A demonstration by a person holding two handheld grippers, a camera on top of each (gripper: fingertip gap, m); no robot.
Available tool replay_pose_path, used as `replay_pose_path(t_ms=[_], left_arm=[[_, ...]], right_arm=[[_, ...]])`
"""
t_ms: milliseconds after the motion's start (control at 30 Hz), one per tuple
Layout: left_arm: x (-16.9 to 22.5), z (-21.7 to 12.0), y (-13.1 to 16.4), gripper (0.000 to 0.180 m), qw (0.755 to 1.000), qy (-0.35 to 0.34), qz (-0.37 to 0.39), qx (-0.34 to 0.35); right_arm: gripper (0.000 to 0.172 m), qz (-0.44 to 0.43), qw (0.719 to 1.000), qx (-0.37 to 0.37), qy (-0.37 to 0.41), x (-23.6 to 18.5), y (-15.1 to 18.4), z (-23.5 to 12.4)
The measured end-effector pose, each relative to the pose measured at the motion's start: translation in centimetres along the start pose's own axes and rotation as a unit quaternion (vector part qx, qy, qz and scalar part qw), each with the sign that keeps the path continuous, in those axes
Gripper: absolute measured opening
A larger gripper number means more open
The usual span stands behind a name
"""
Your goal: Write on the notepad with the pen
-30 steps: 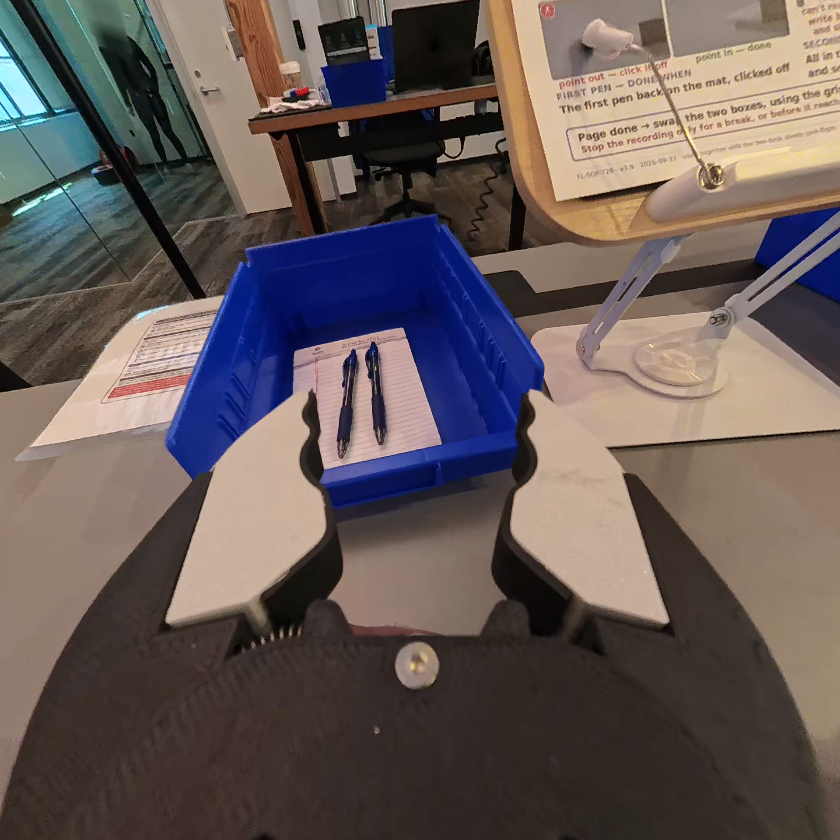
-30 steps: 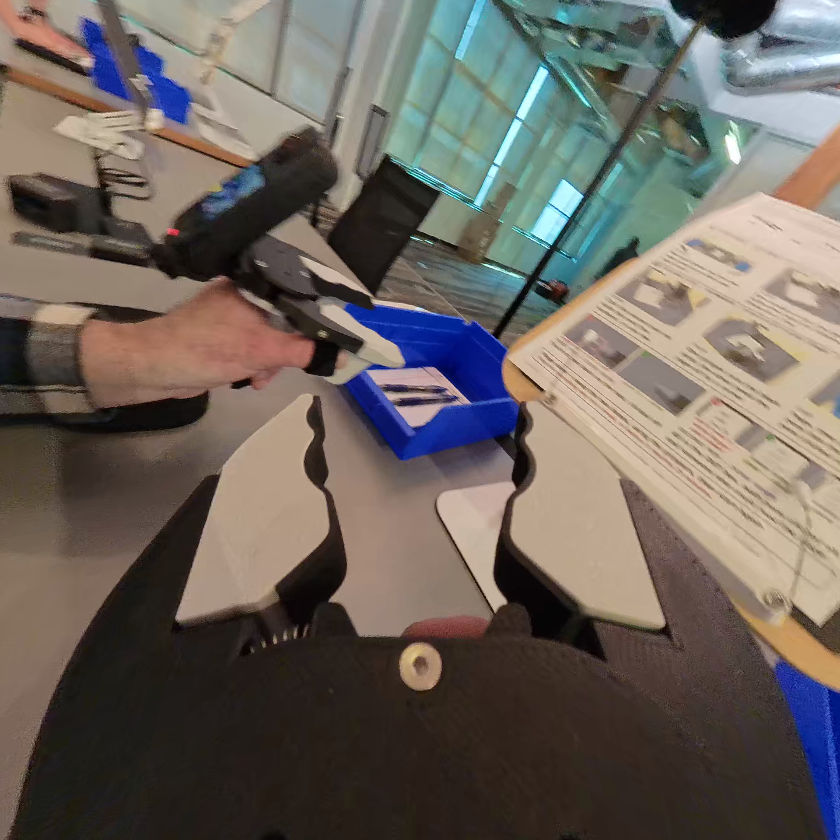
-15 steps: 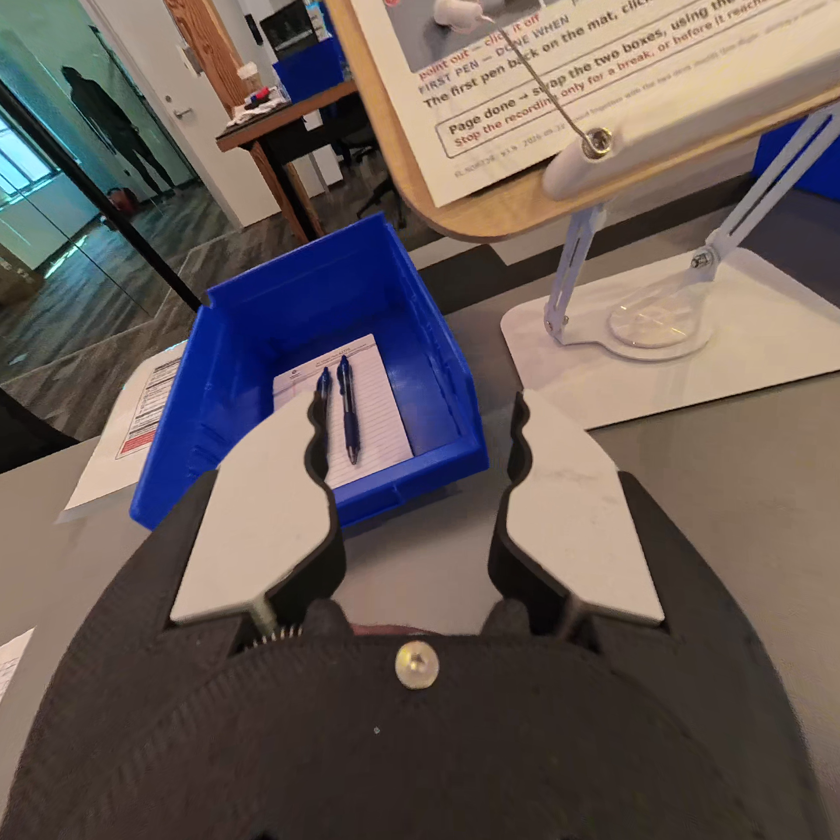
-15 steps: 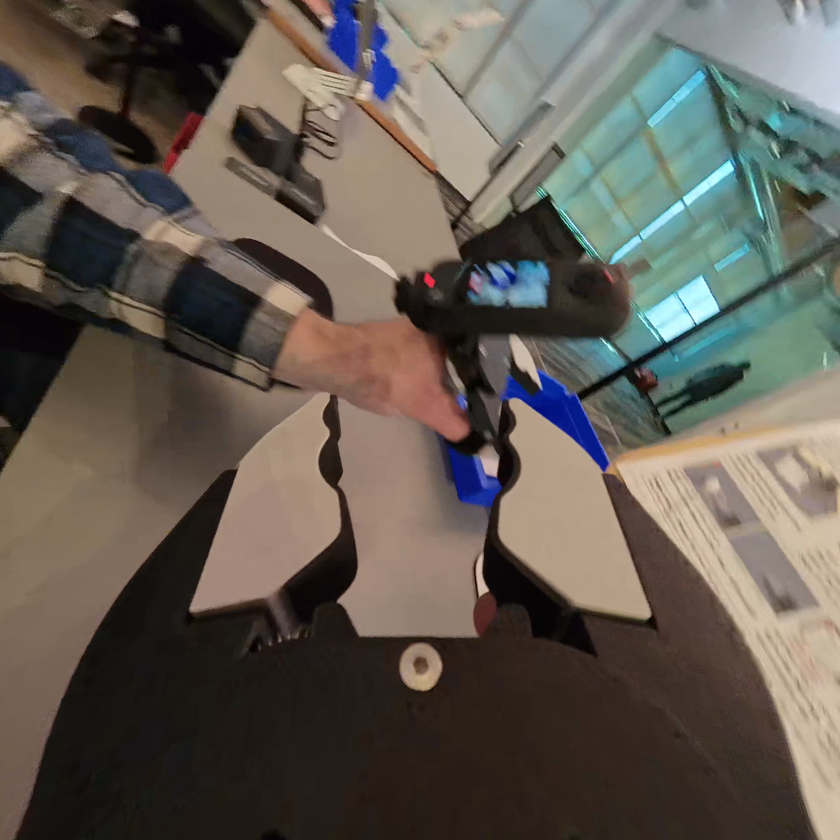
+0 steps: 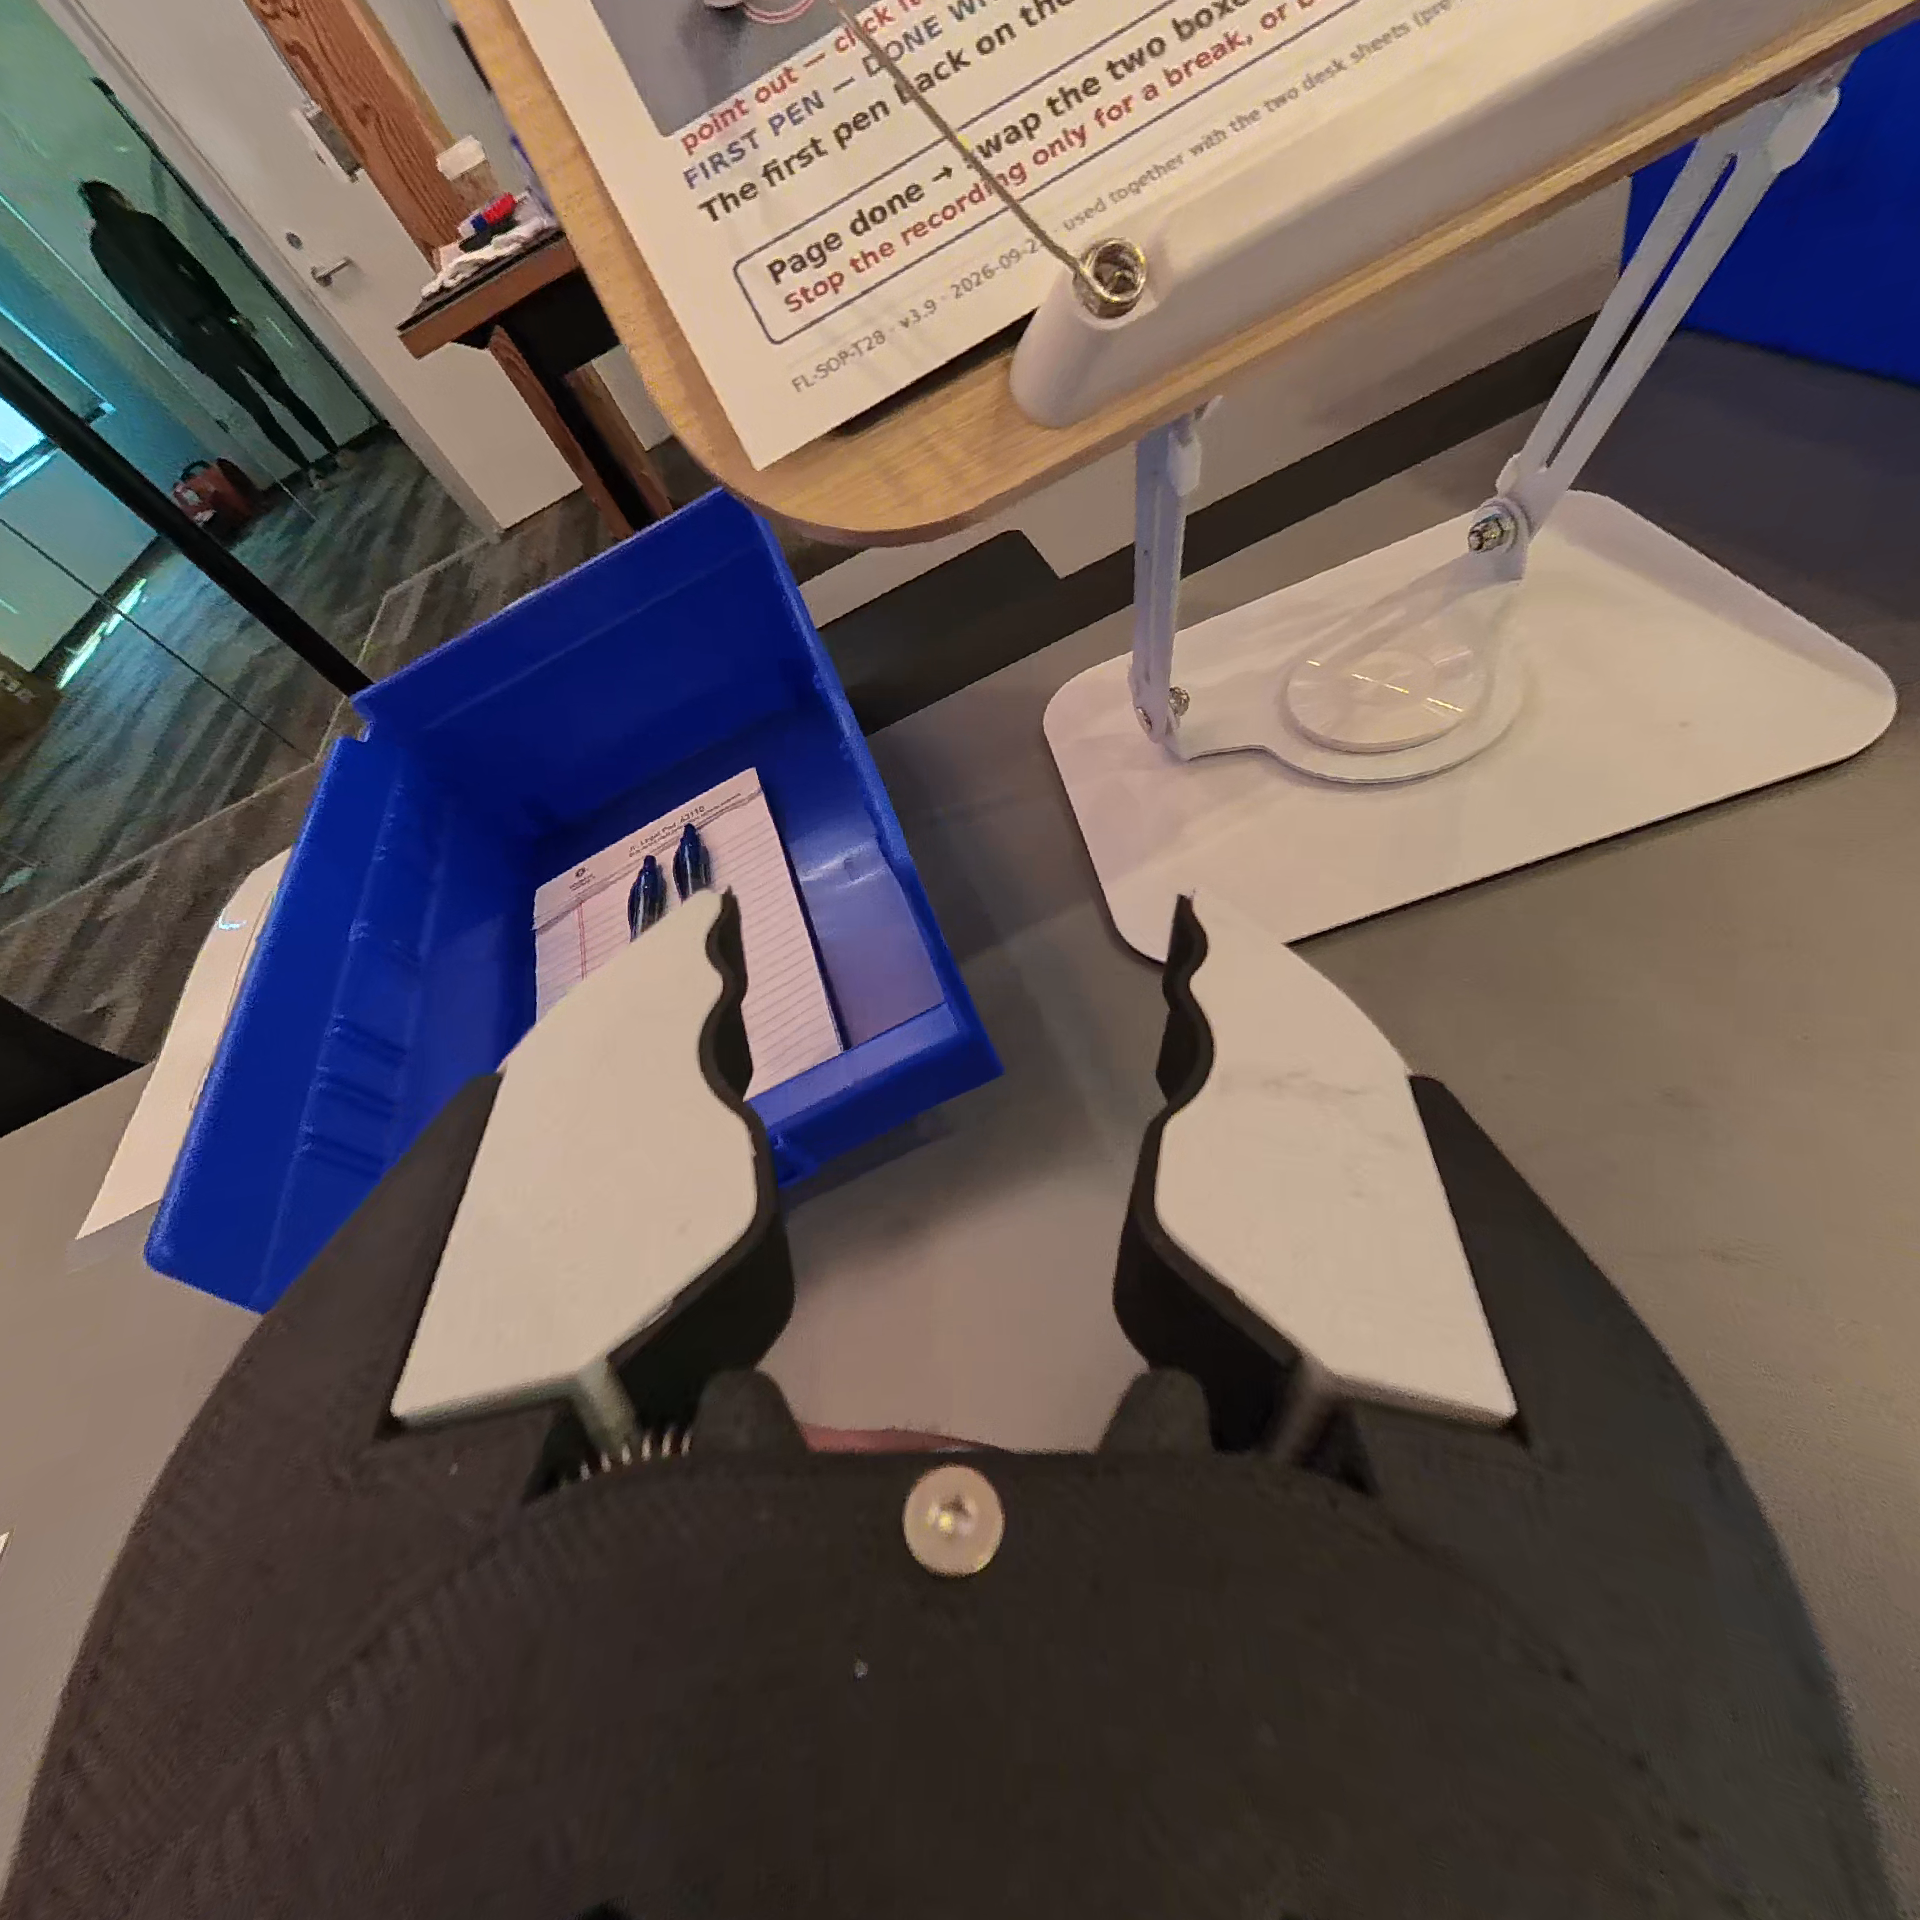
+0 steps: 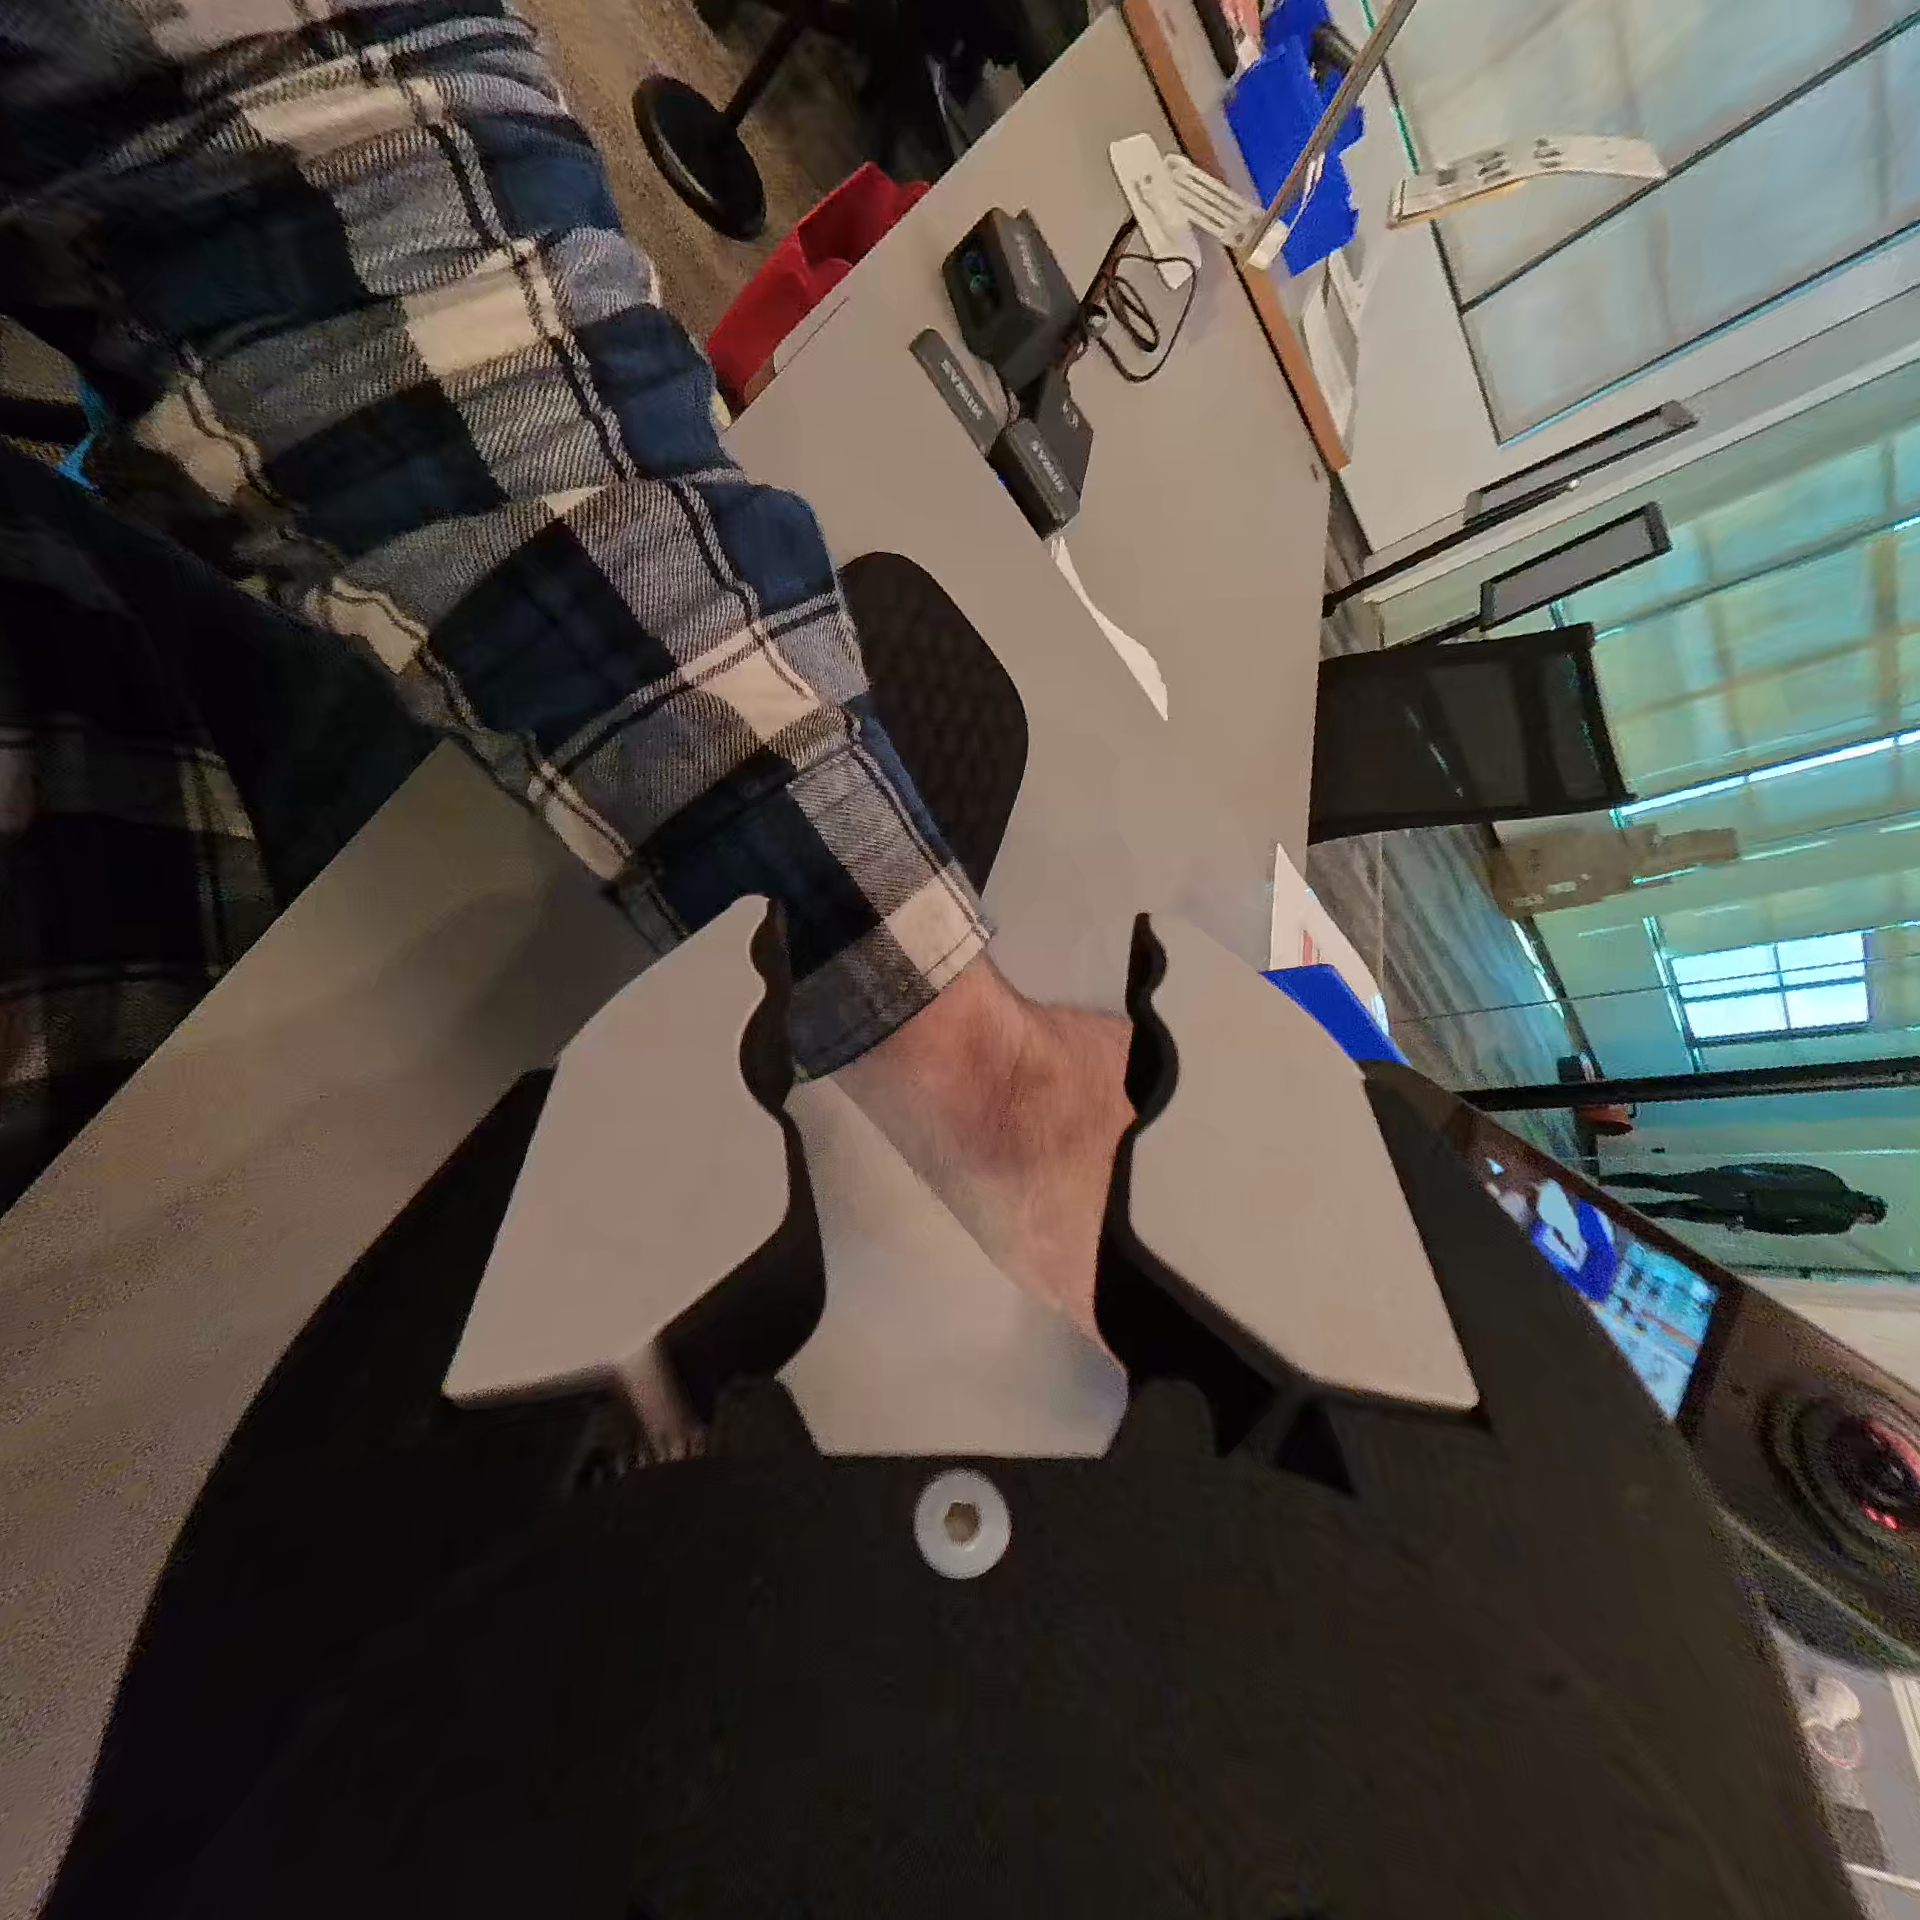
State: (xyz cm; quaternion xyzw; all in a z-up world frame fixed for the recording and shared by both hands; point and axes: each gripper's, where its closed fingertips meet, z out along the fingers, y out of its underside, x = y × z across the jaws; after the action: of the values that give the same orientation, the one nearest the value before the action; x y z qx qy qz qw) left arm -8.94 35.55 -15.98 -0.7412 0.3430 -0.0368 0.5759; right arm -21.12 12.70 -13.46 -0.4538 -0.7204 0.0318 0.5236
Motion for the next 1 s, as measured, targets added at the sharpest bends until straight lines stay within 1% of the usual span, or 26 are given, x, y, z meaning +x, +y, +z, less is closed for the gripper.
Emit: replay_pose_path(t_ms=[33, 167, 200, 367, 400, 467, 500, 533, 567, 600, 633, 667, 700, 733, 767, 833, 900, 933, 967, 1000], left_arm=[[0.2, 0.0, -0.1, 0.077, 1.0, 0.0, 0.001, 0.003], [0.7, -0.1, -0.1, 0.077, 1.0, 0.003, 0.001, 0.007], [0.7, -0.1, -0.1, 0.077, 1.0, 0.002, 0.003, 0.007], [0.4, 0.0, 0.1, 0.076, 1.0, 0.0, 0.002, 0.01], [0.0, 0.0, 0.1, 0.076, 1.0, -0.001, 0.001, 0.011], [-1.5, -0.4, 0.1, 0.074, 1.0, -0.007, -0.004, 0.018], [-2.8, -0.5, 0.2, 0.074, 1.0, -0.015, -0.003, 0.017], [-4.4, -0.7, 0.2, 0.074, 1.0, -0.021, -0.006, 0.016], [-6.0, -0.8, 0.1, 0.072, 1.0, -0.02, -0.013, 0.019], [-7.9, -0.8, 0.1, 0.071, 0.999, -0.026, -0.023, 0.017], [-9.8, -0.5, 0.3, 0.07, 0.999, -0.029, -0.032, 0.001], [-11.0, 0.0, 0.8, 0.07, 0.999, -0.018, -0.04, -0.023], [-12.2, 0.5, 0.8, 0.073, 0.998, -0.01, -0.05, -0.034], [-13.4, 1.0, 0.8, 0.069, 0.998, -0.012, -0.05, -0.036], [-14.2, 1.8, 1.0, 0.064, 0.998, -0.012, -0.04, -0.053], [-14.7, 3.9, 2.2, 0.066, 0.994, 0.005, -0.036, -0.105], [-14.2, 6.0, 3.1, 0.063, 0.988, 0.035, -0.046, -0.142], [-13.5, 6.9, 4.0, 0.06, 0.981, 0.059, -0.043, -0.181], [-13.4, 7.7, 4.4, 0.058, 0.976, 0.063, -0.04, -0.205], [-13.3, 8.5, 4.4, 0.056, 0.975, 0.063, -0.041, -0.208]], right_arm=[[0.066, -0.002, 1.0, -0.007, 0.0, 0.0, 0.2, 0.3], [0.066, -0.002, 1.0, -0.005, -0.002, -0.1, 0.0, 0.8], [0.069, -0.004, 1.0, -0.006, 0.003, 0.0, 0.1, 0.8], [0.067, 0.007, 1.0, 0.001, 0.024, 0.1, 0.6, -0.4], [0.065, 0.018, 1.0, 0.004, 0.025, 0.1, 0.8, -0.8], [0.069, 0.054, 0.998, 0.004, 0.042, 0.6, 2.0, -2.1], [0.073, 0.07, 0.996, 0.001, 0.059, 1.0, 3.0, -3.0], [0.071, 0.089, 0.994, -0.002, 0.07, 1.3, 4.1, -4.0], [0.068, 0.112, 0.99, -0.007, 0.08, 1.5, 5.4, -5.0], [0.054, 0.134, 0.986, -0.013, 0.094, 1.9, 6.8, -6.2], [0.044, 0.154, 0.982, -0.019, 0.106, 2.1, 8.3, -7.2], [0.031, 0.173, 0.978, -0.03, 0.117, 2.3, 9.9, -8.2], [0.009, 0.191, 0.972, -0.045, 0.132, 2.5, 11.5, -9.3], [0.0, 0.211, 0.965, -0.05, 0.148, 2.7, 12.9, -10.3], [0.0, 0.236, 0.957, -0.045, 0.163, 2.9, 14.2, -11.1], [0.0, 0.289, 0.938, -0.049, 0.183, 2.9, 16.8, -12.4], [0.0, 0.306, 0.929, -0.051, 0.204, 2.9, 18.8, -13.2], [0.0, 0.312, 0.925, -0.056, 0.21, 2.8, 19.7, -13.5], [0.0, 0.315, 0.922, -0.062, 0.216, 2.6, 20.7, -13.7], [0.0, 0.321, 0.919, -0.065, 0.219, 2.4, 21.4, -13.7]])
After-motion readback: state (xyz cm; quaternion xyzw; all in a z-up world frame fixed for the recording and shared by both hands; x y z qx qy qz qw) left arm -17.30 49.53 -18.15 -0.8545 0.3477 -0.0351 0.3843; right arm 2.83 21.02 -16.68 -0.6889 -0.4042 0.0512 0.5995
